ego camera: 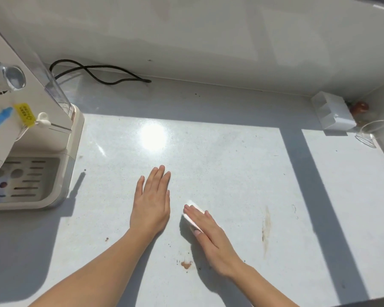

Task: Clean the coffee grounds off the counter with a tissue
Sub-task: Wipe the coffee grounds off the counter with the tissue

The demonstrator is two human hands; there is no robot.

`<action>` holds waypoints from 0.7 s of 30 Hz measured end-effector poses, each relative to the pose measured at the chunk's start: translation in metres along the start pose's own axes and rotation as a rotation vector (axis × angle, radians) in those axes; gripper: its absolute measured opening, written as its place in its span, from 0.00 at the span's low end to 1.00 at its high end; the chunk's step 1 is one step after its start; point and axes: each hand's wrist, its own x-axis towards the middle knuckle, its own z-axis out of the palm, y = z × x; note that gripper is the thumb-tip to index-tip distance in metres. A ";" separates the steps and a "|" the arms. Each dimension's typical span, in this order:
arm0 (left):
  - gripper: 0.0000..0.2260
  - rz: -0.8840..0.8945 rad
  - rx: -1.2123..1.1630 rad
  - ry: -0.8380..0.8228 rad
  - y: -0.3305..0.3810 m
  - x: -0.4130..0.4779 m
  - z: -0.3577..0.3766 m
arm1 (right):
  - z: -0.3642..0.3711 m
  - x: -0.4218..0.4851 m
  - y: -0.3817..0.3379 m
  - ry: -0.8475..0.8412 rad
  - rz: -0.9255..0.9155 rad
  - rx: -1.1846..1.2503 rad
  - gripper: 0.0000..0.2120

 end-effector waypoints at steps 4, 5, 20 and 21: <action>0.22 -0.007 -0.002 -0.007 0.000 -0.001 0.000 | -0.048 0.019 -0.001 0.319 0.161 0.447 0.21; 0.22 -0.007 -0.003 -0.009 0.000 -0.001 0.000 | -0.060 0.023 0.001 0.384 0.141 0.387 0.21; 0.23 -0.018 0.005 -0.003 0.000 0.001 0.001 | -0.068 0.063 0.061 -0.039 -0.174 -0.875 0.24; 0.23 -0.019 0.003 -0.002 0.000 0.001 0.001 | -0.079 0.076 0.062 0.030 -0.097 -0.852 0.24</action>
